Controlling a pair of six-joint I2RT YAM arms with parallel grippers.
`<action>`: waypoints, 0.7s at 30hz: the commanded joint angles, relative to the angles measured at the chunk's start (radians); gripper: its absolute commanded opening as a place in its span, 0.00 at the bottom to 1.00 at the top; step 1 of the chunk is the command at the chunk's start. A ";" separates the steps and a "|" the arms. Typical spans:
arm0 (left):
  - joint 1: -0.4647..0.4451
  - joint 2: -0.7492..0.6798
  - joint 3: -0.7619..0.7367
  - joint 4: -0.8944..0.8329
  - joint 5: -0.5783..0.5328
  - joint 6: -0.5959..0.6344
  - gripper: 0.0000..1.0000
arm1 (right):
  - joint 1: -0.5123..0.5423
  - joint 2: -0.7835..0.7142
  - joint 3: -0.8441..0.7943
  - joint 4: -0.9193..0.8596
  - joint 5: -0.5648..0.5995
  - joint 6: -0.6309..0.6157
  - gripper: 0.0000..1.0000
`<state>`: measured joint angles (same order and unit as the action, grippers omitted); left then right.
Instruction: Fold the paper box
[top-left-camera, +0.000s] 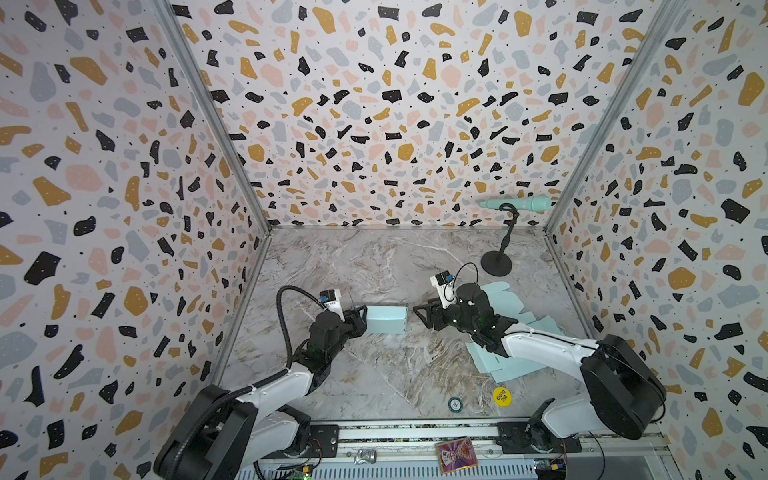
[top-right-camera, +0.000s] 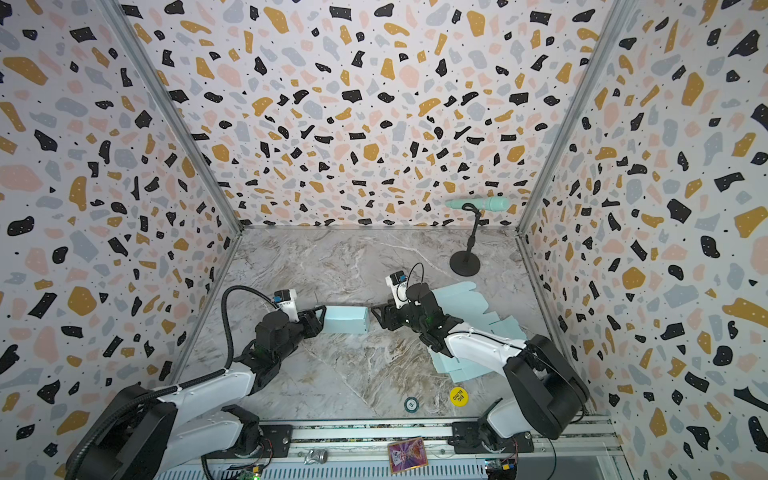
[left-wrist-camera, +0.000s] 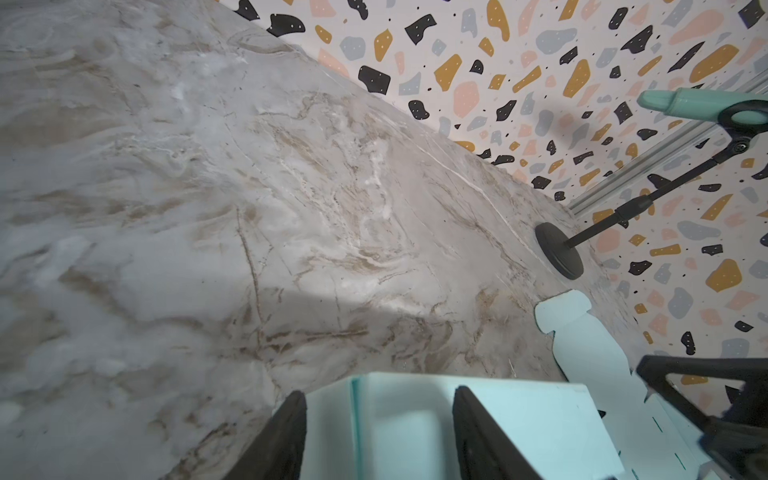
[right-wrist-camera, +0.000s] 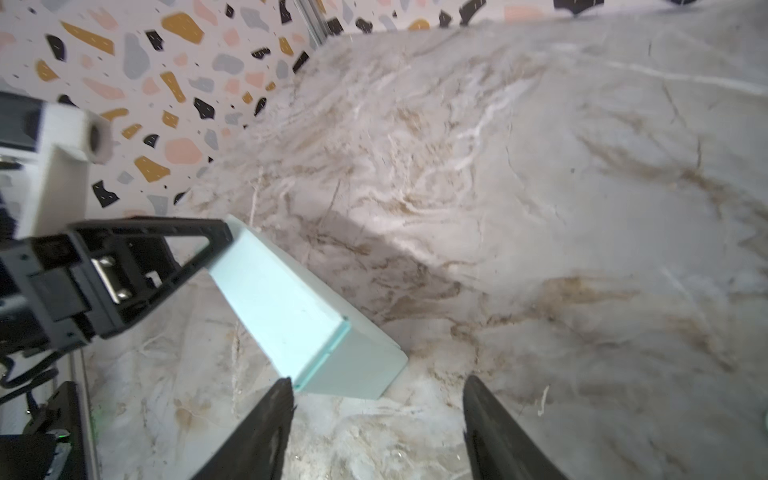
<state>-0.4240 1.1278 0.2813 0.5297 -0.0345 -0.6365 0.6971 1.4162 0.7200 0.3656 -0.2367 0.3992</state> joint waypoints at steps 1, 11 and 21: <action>-0.009 -0.036 0.034 -0.183 0.012 0.025 0.56 | 0.016 -0.002 0.059 -0.057 -0.048 0.024 0.72; -0.085 -0.104 0.001 -0.225 -0.016 -0.019 0.50 | 0.025 0.124 0.231 -0.129 -0.080 -0.049 0.72; -0.125 -0.145 -0.022 -0.271 -0.008 0.017 0.44 | 0.031 0.145 0.169 -0.129 -0.081 -0.065 0.72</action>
<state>-0.5301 0.9909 0.2874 0.3279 -0.0402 -0.6441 0.7216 1.5974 0.9184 0.2466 -0.3035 0.3492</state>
